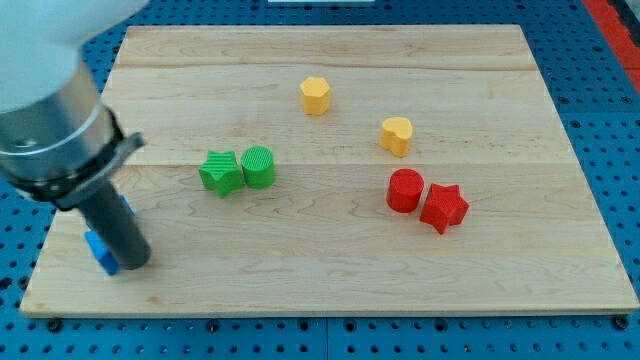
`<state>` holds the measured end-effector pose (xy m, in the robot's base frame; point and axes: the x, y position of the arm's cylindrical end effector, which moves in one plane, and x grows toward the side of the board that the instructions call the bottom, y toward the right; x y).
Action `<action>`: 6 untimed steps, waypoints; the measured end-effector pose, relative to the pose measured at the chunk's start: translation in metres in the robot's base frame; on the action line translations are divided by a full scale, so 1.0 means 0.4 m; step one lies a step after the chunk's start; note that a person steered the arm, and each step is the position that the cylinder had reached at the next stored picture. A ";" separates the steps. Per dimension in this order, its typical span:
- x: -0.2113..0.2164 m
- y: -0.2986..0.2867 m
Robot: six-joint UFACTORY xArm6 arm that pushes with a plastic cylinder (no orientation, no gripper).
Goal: Move your arm to the red star
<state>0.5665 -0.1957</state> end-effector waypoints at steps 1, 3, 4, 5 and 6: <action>0.000 -0.004; 0.000 0.047; -0.004 0.302; -0.005 0.611; -0.005 0.885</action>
